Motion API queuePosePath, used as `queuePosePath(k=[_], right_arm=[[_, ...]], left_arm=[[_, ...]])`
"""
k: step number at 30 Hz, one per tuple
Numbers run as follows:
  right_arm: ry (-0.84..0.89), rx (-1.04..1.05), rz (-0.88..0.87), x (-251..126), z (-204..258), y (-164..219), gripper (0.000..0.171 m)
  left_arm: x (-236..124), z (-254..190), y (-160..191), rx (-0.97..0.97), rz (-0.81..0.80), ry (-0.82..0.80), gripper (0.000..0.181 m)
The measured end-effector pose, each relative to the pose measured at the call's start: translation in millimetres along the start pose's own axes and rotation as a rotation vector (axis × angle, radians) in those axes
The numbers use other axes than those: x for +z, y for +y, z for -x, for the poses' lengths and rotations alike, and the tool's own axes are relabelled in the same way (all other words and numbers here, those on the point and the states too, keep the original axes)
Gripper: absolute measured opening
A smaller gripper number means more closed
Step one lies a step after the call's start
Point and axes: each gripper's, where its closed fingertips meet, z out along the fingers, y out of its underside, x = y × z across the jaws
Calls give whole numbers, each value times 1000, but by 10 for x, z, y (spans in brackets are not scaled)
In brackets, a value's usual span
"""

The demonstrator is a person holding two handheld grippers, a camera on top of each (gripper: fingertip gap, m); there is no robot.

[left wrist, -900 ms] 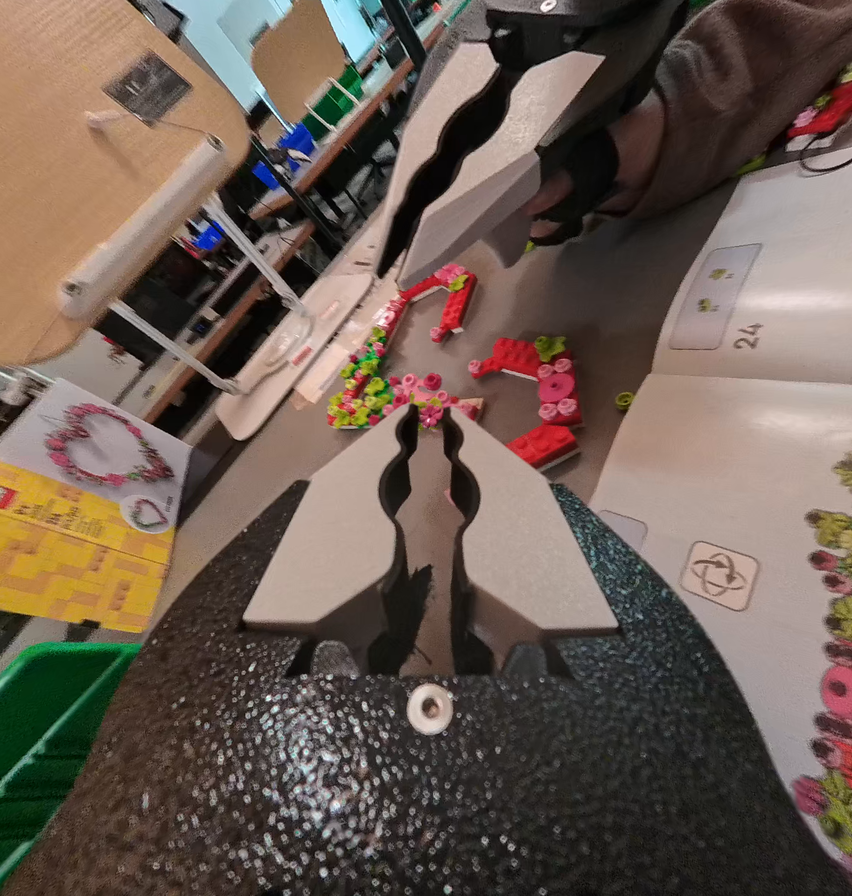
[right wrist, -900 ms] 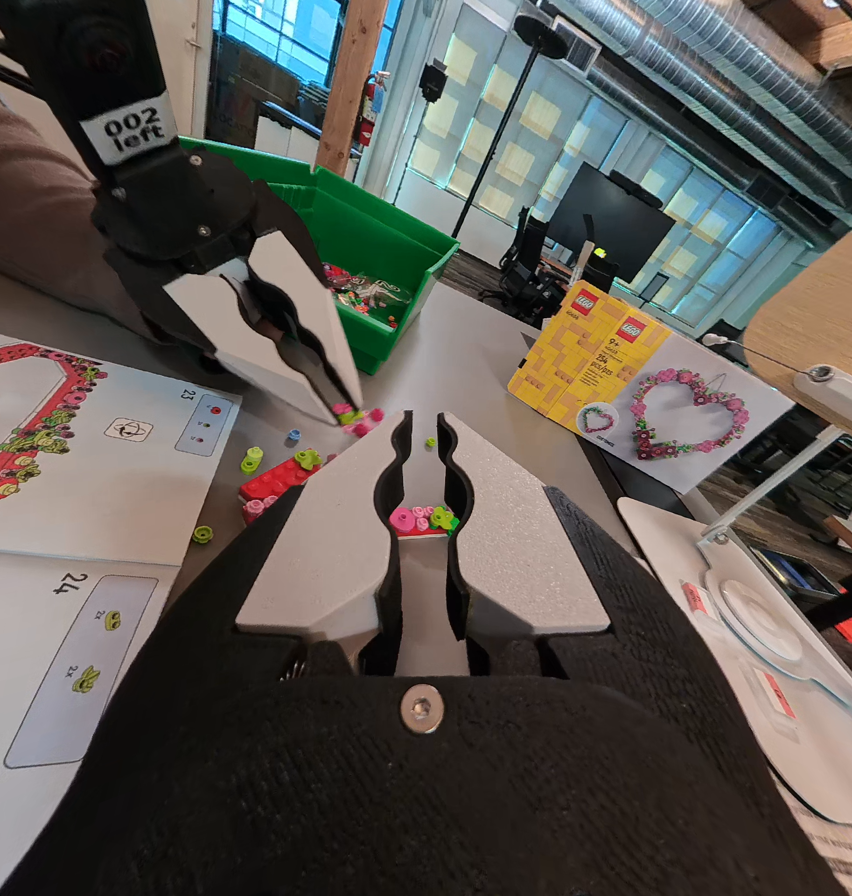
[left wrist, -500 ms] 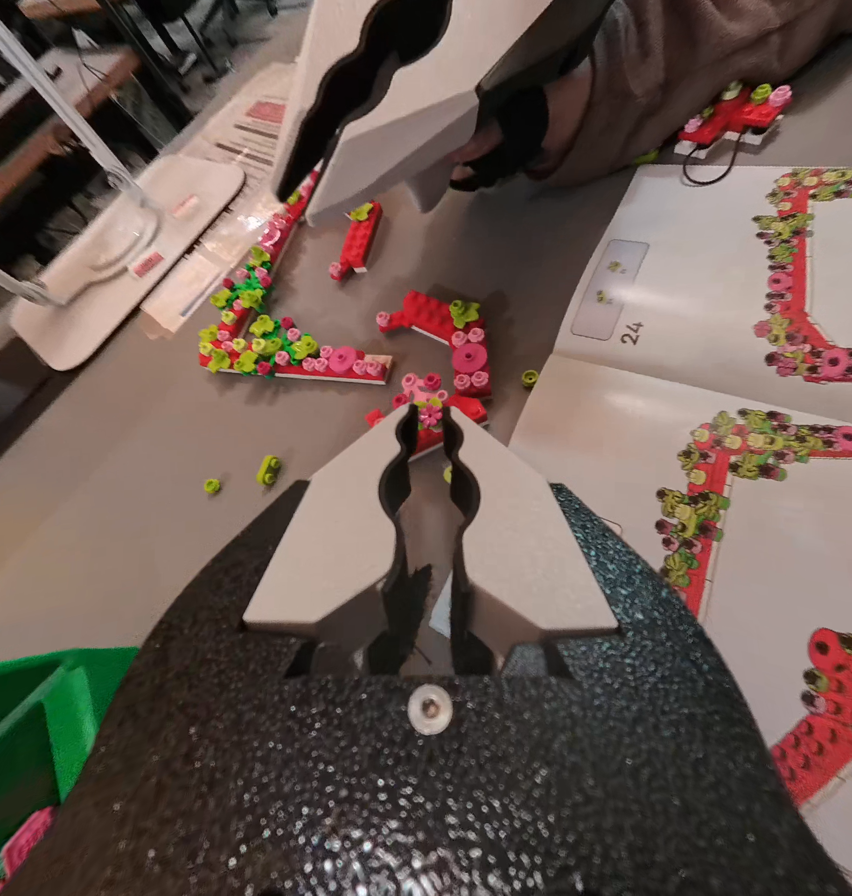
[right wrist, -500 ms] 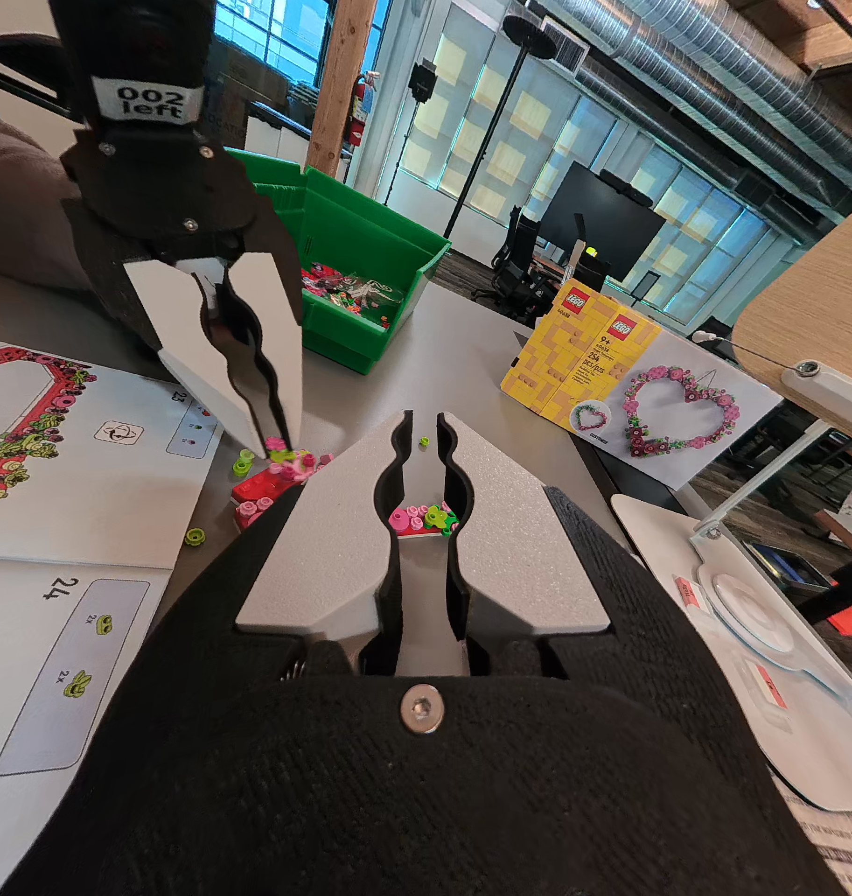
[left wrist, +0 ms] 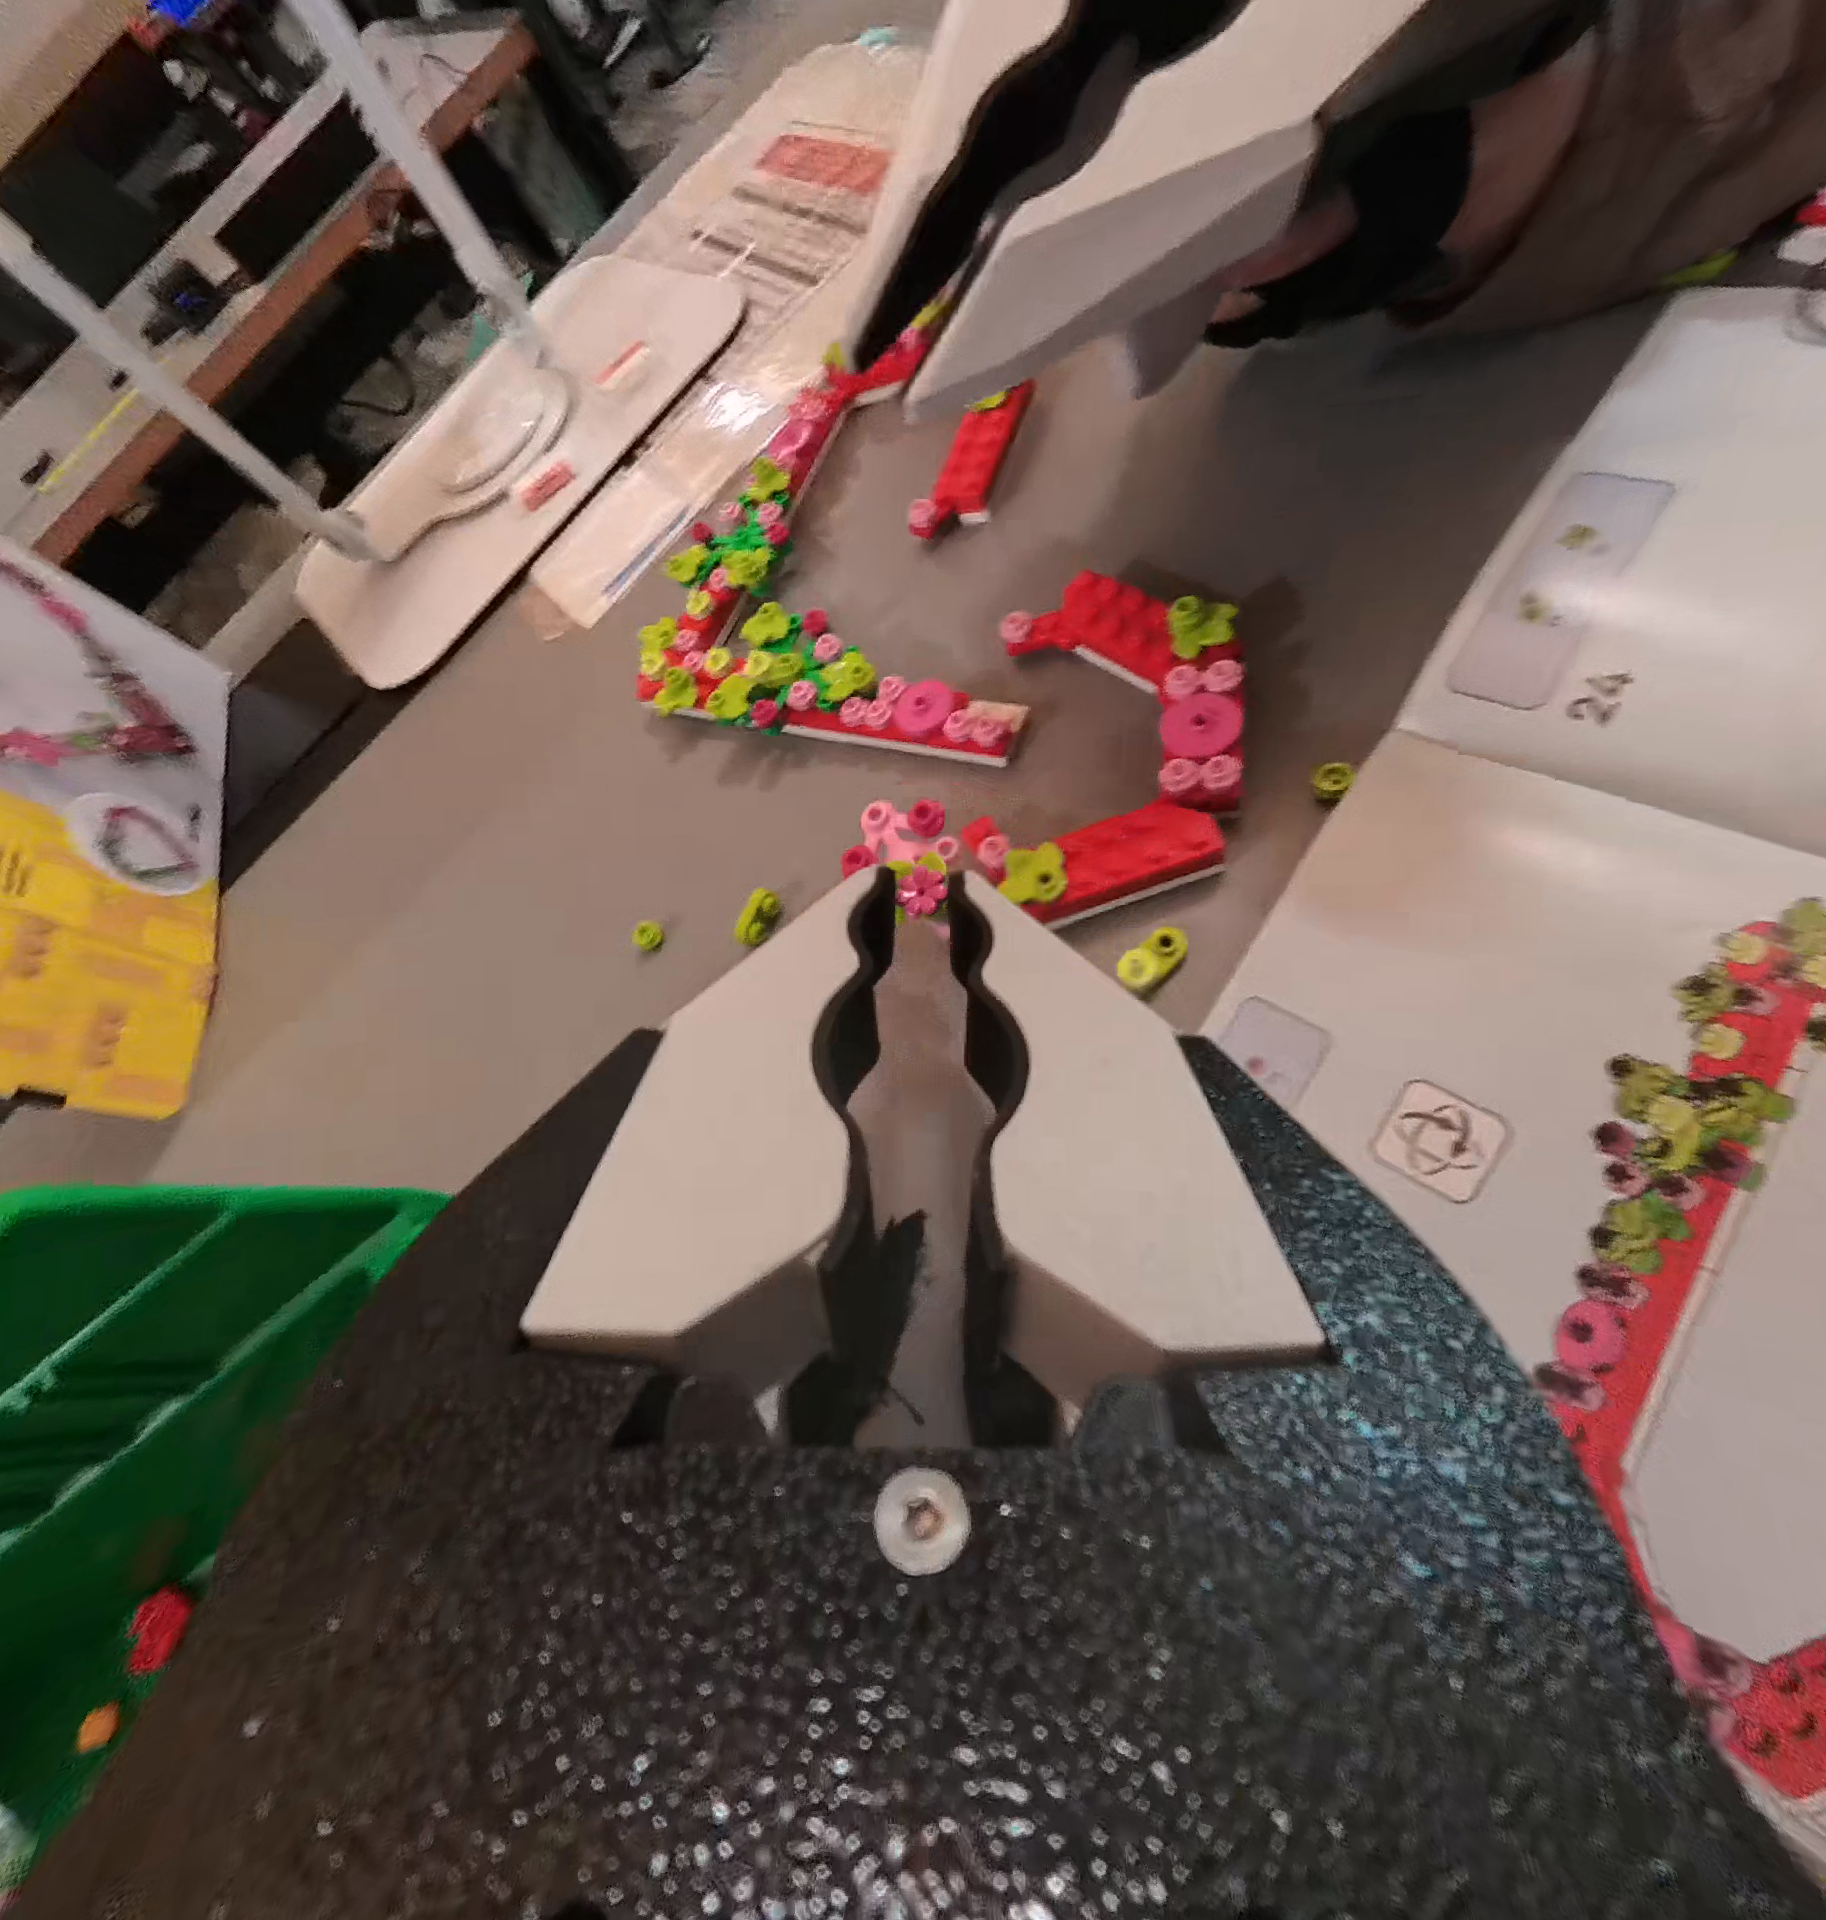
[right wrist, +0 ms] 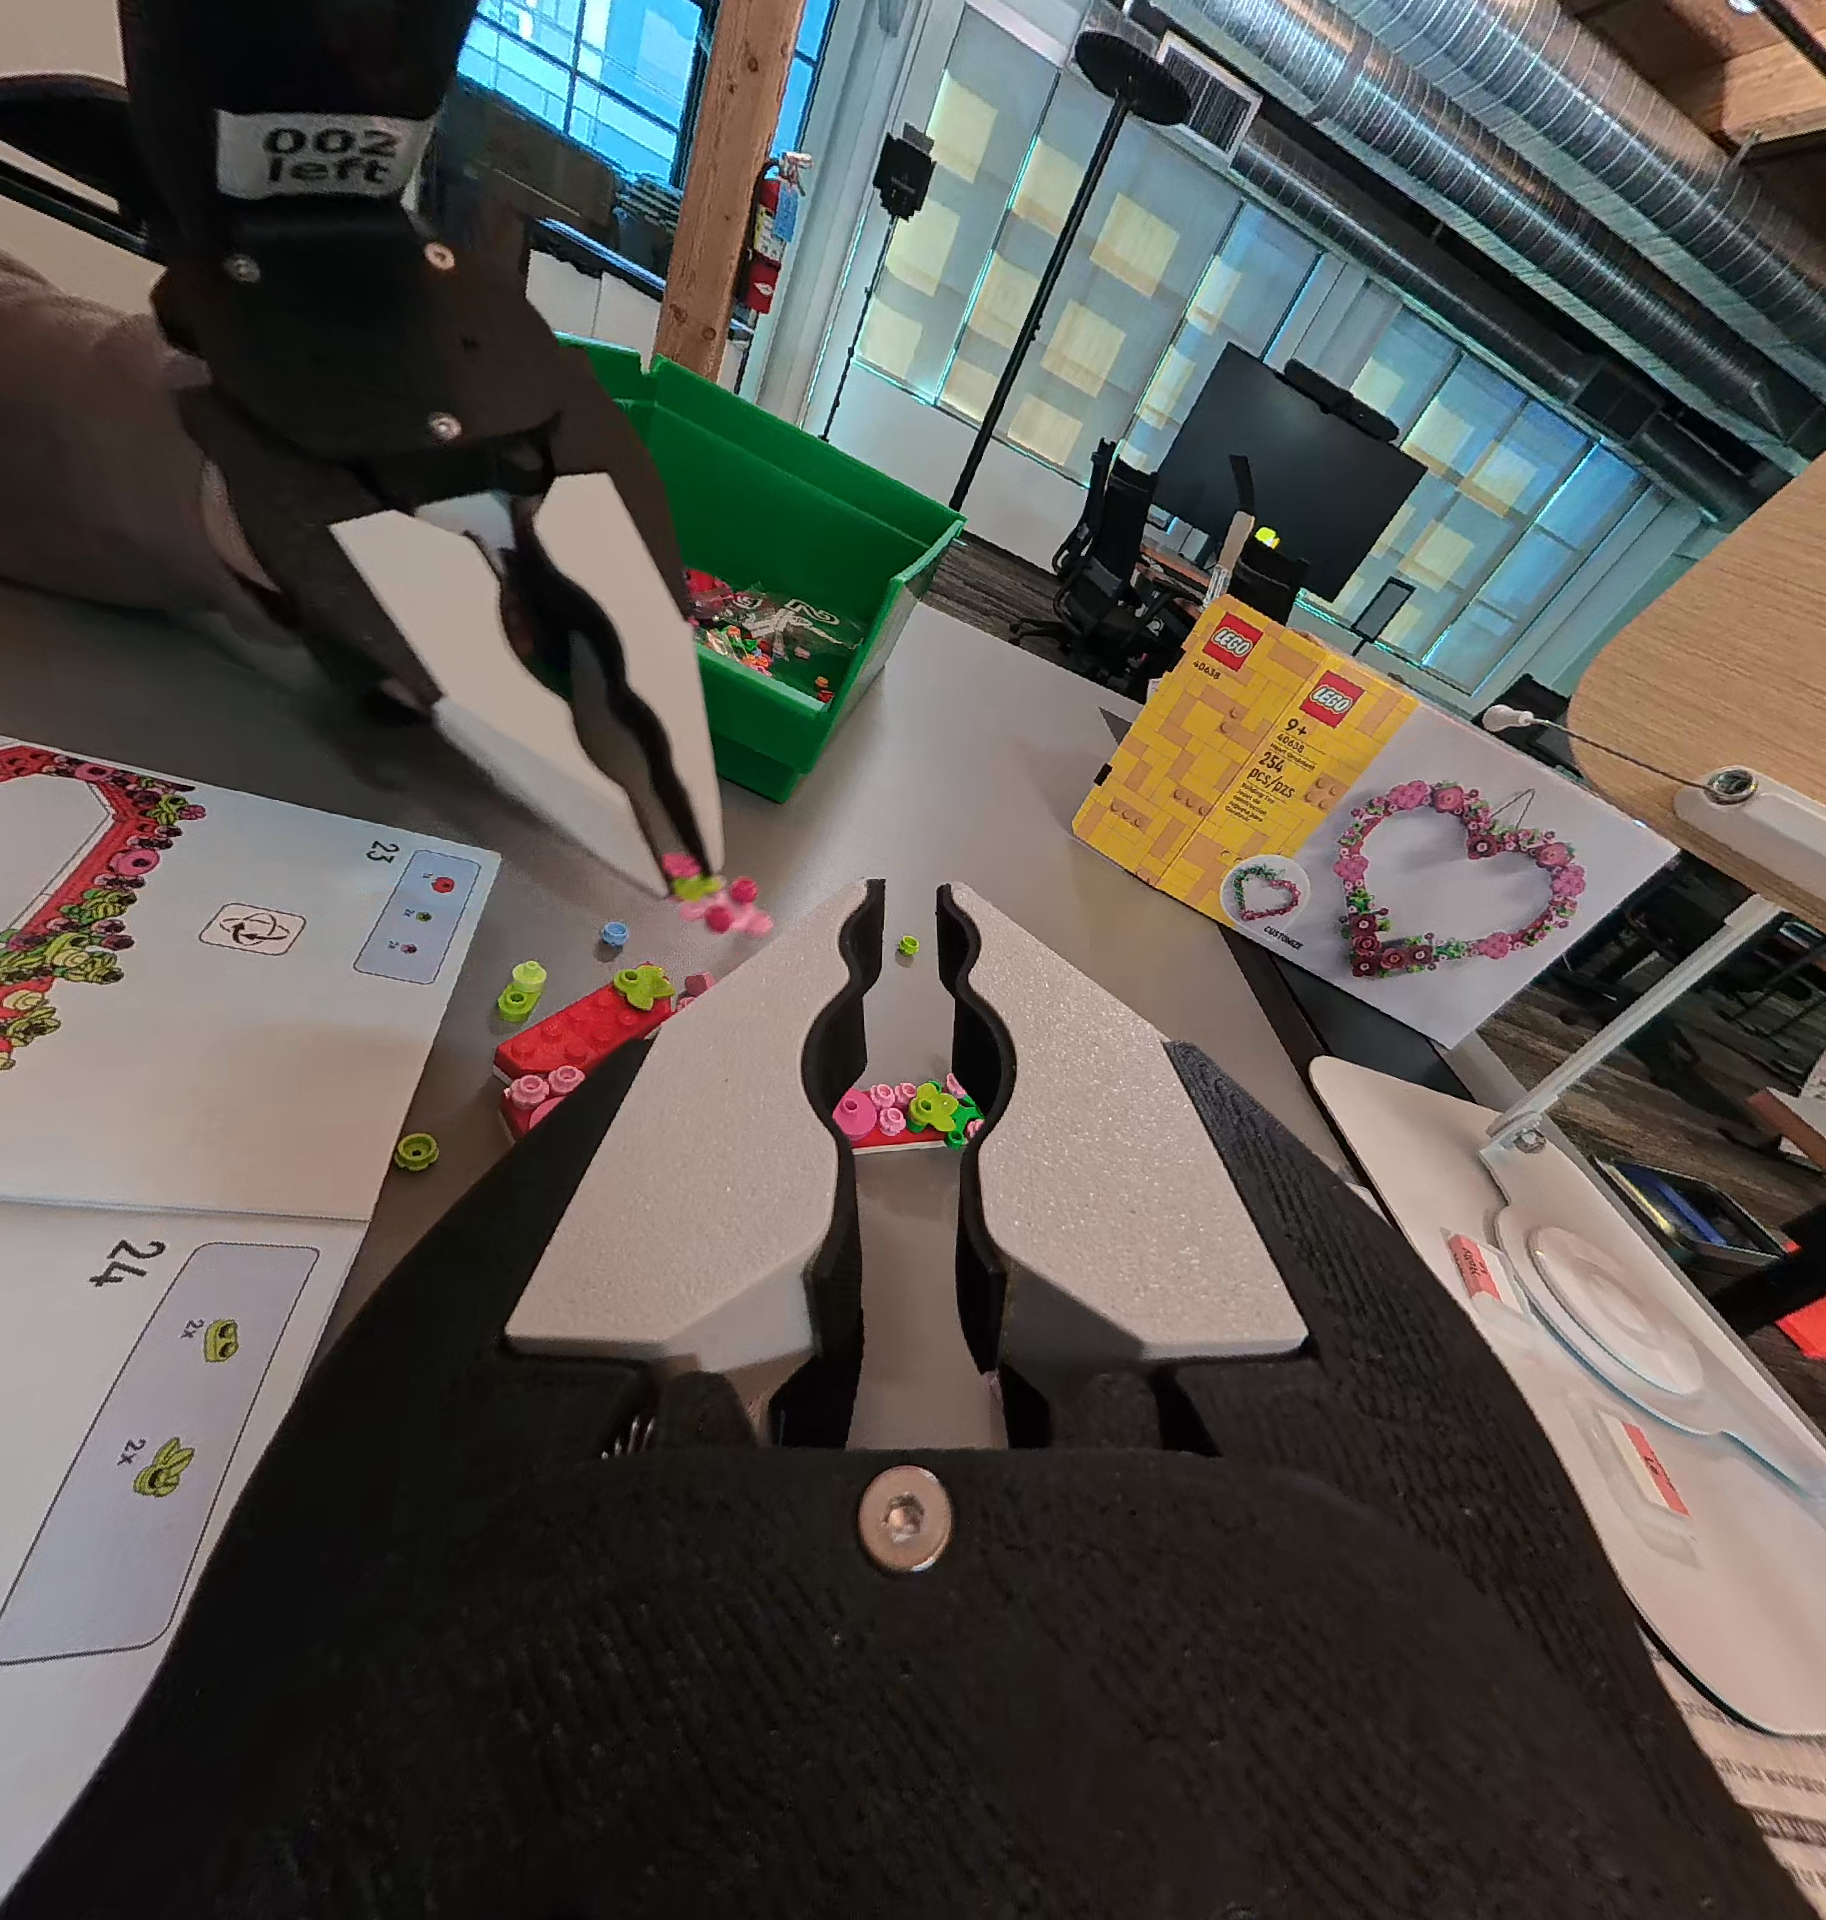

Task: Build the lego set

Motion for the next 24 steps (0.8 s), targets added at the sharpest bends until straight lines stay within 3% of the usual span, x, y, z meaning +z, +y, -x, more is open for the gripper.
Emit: queuePosePath(k=[5,24], right_arm=[[-2,-1,0,1,4,1,8],[-11,3,6,6,15,10,8]], left_arm=[[62,50,207,-43,99,2,9],[141,41,313,-65,138,-1,9]])
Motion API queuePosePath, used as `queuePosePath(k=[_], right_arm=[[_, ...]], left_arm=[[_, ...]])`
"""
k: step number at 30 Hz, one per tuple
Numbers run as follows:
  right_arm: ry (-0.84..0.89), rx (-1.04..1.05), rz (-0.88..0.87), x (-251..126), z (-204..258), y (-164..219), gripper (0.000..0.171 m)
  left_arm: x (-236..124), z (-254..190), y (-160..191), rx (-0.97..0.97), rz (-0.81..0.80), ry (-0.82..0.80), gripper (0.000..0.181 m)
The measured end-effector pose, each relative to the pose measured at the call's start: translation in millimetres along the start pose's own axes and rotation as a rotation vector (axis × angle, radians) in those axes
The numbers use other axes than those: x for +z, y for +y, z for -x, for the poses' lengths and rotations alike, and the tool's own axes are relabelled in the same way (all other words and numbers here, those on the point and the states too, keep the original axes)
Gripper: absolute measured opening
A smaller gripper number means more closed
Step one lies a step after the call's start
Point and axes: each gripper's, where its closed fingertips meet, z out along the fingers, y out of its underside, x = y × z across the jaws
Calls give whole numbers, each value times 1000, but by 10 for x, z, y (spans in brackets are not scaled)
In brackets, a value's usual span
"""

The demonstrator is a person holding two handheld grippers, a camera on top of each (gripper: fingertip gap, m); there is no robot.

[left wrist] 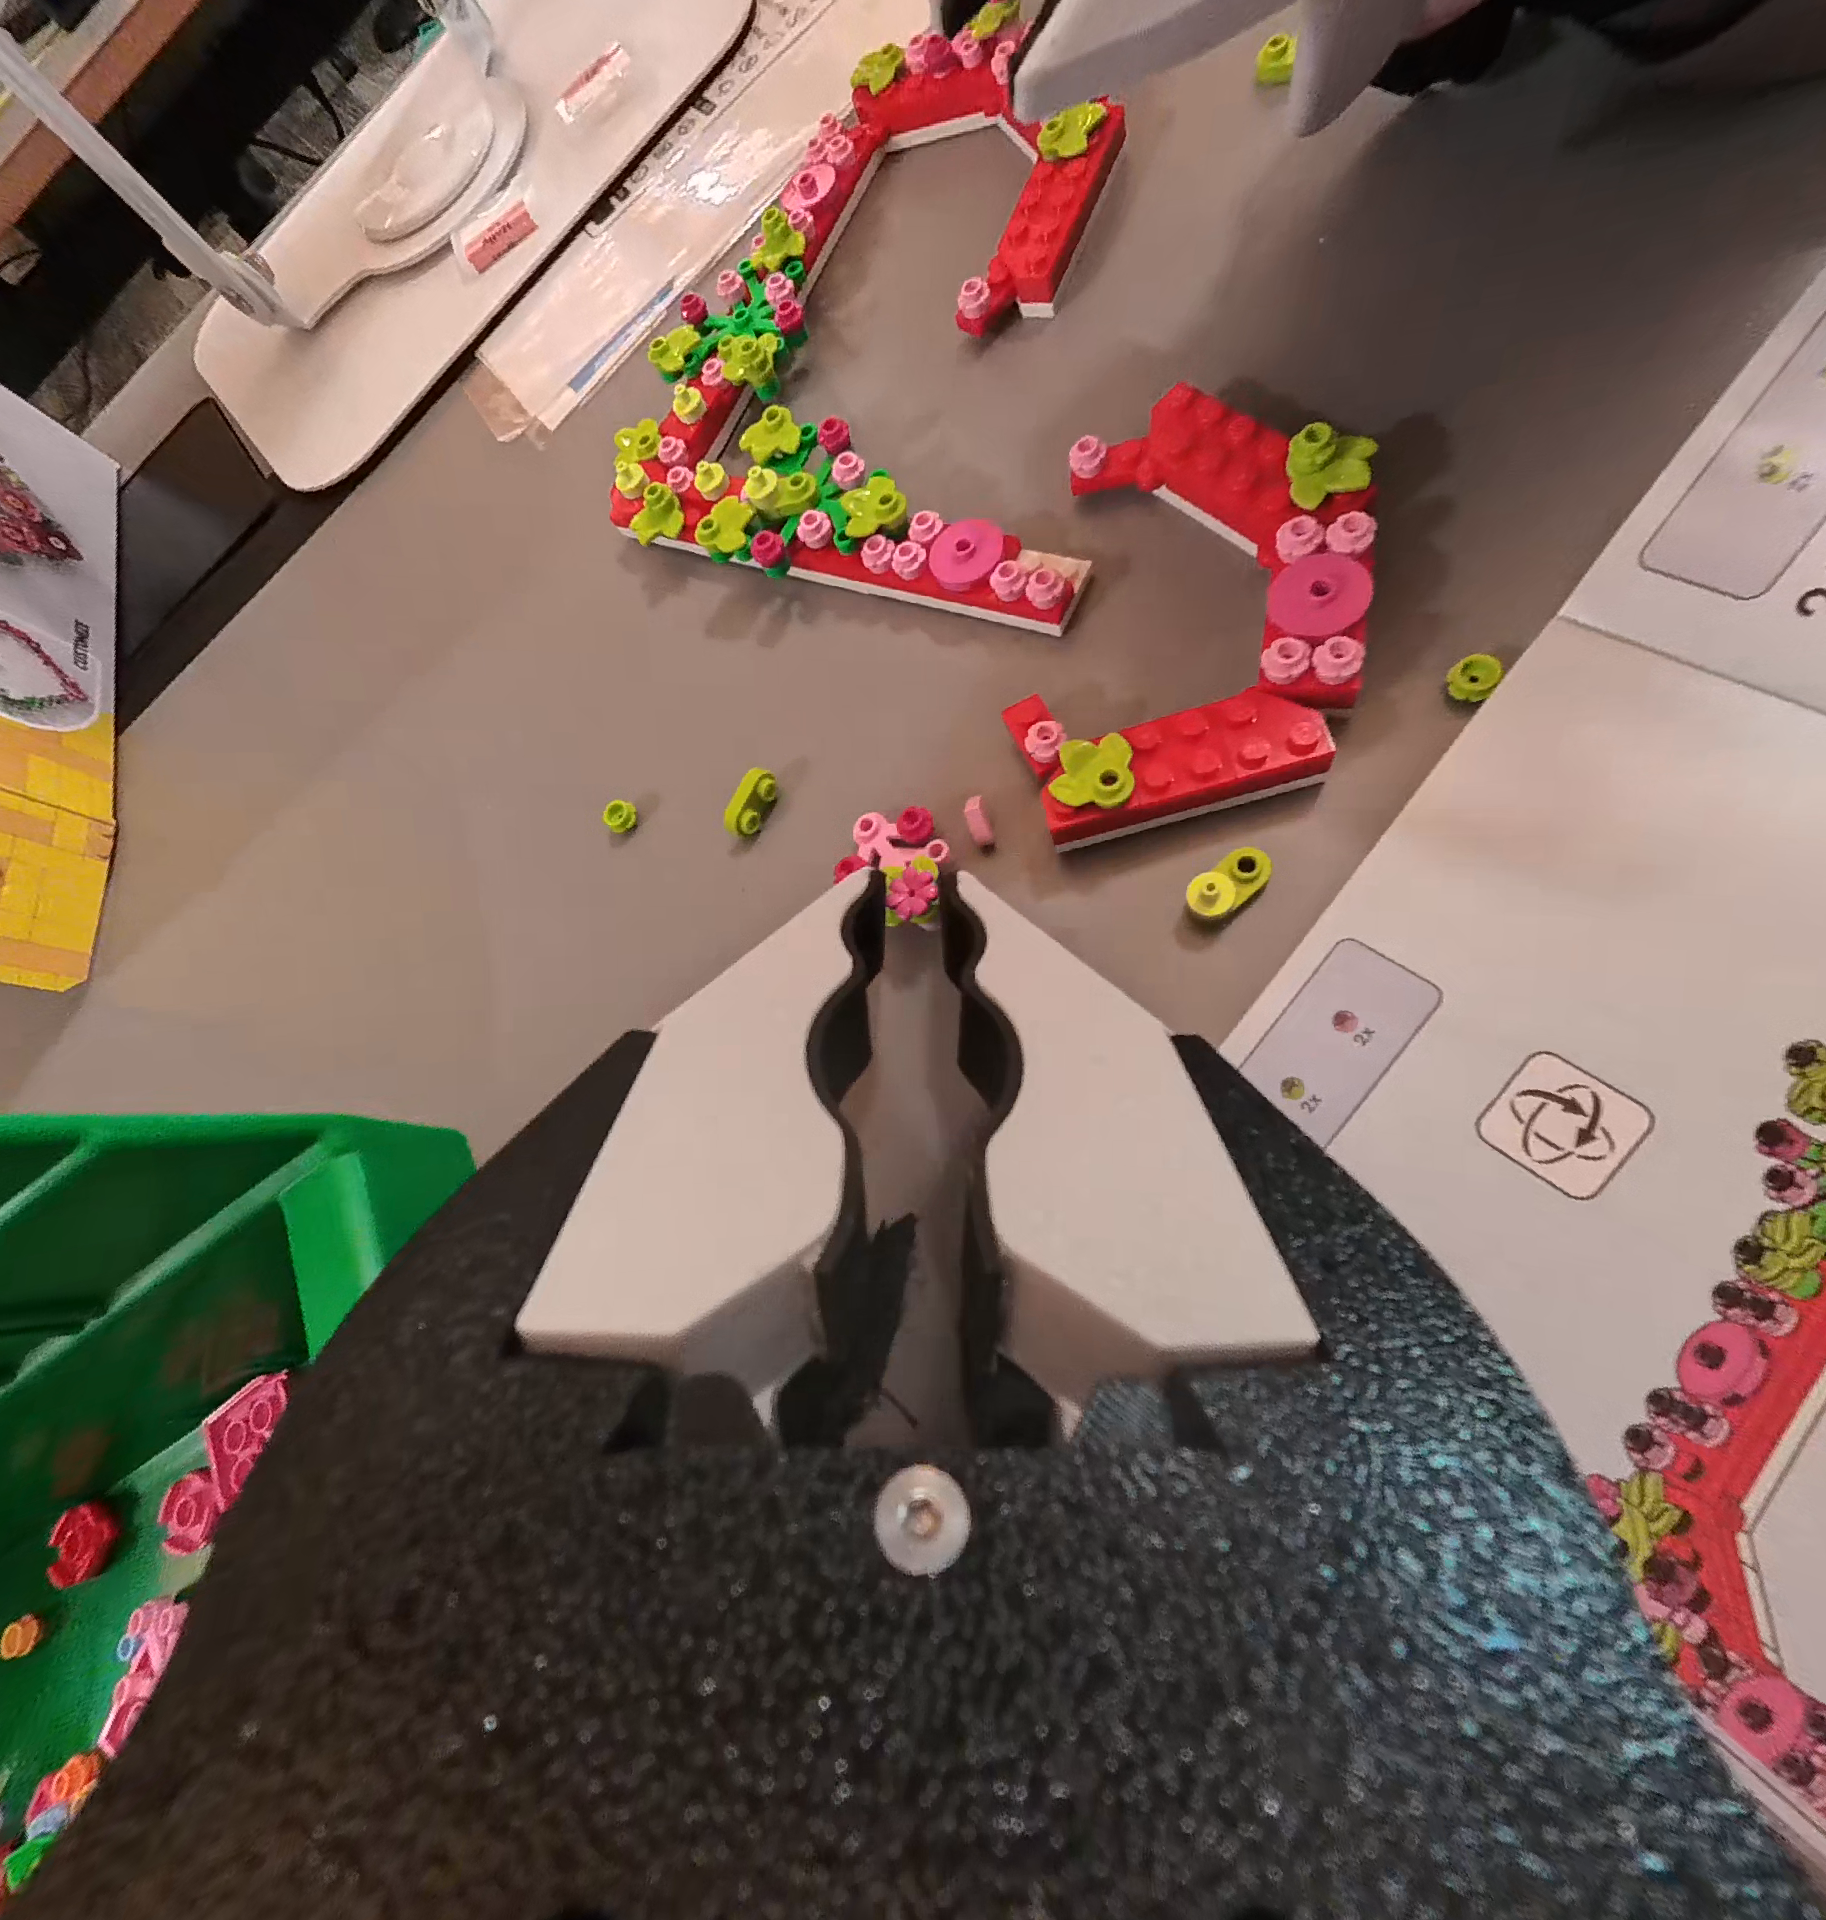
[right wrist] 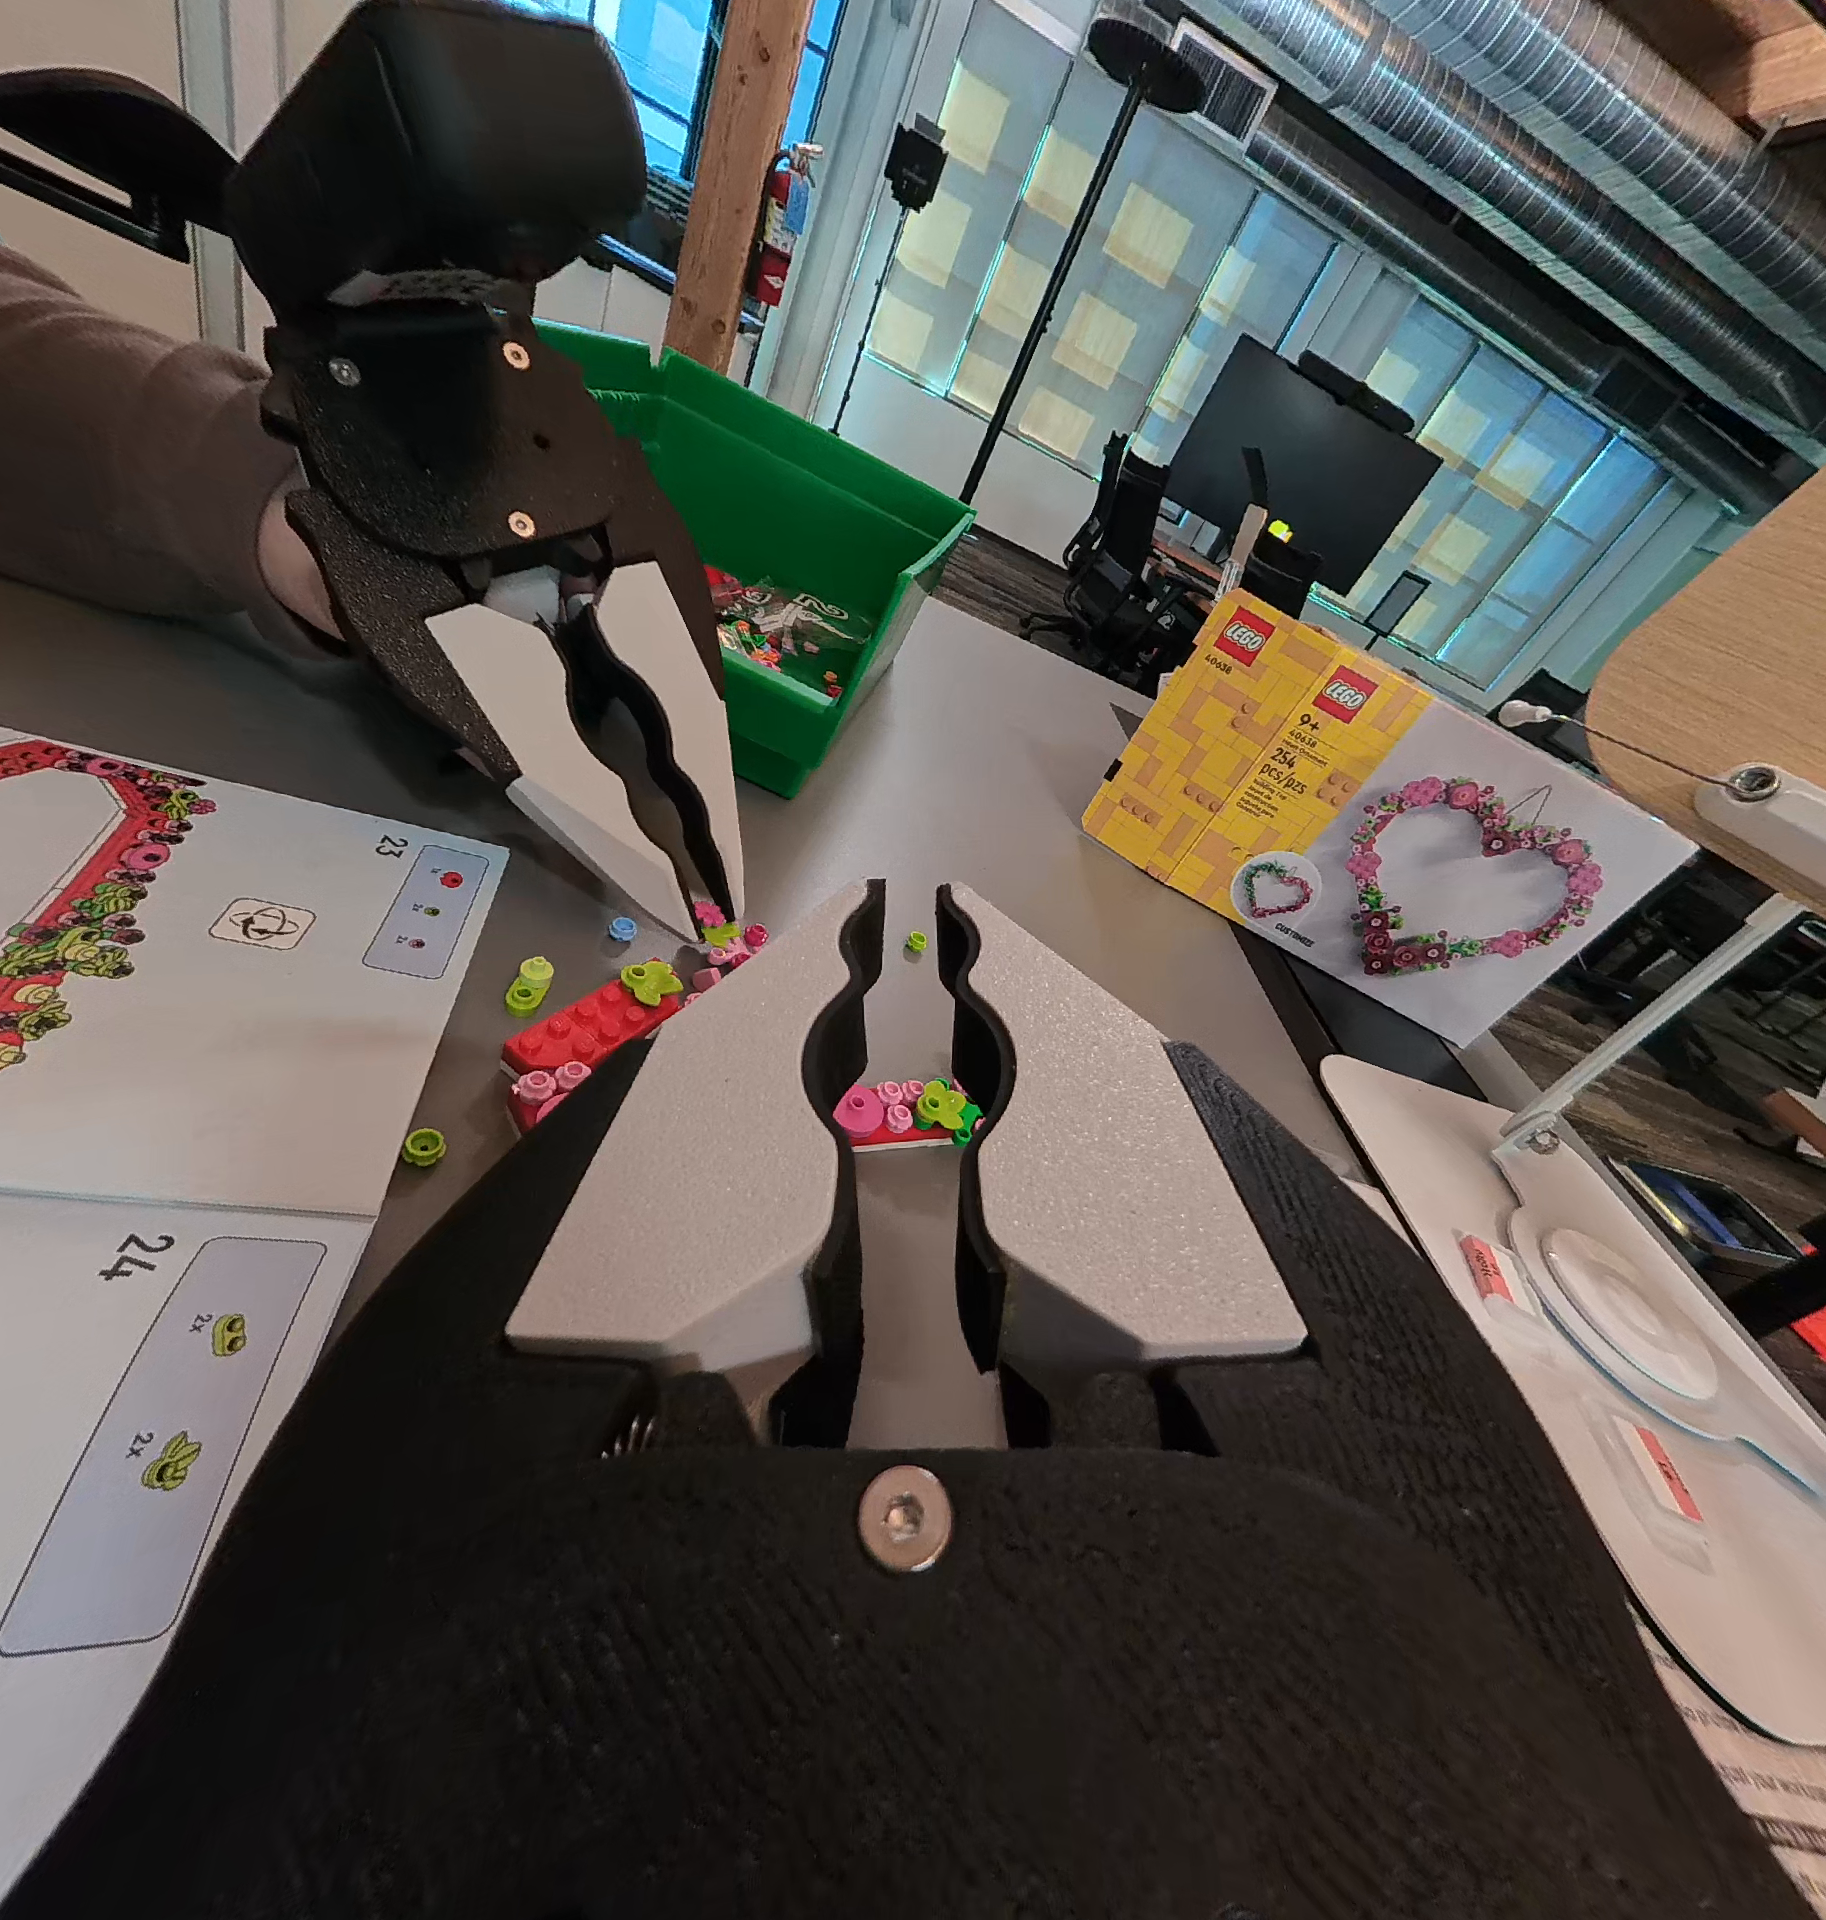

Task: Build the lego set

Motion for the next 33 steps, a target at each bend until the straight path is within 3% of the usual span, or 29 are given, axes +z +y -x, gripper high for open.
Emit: queuePosePath(k=[18,24,27,33], right_arm=[[28,-5,-24,-22,-41,-39,9],[84,1,-44,-61,-140,-68,9],[97,-9,-40,-68,-156,-66,8],[88,-50,-6,-152,-200,-80,10]], left_arm=[[-43,-43,-79,-20,-31,29,24],[-414,127,-628,15,-377,-119,30],[-484,-143,-753,54,-471,6,21],[-347,-412,-654,97,-432,159,31]])
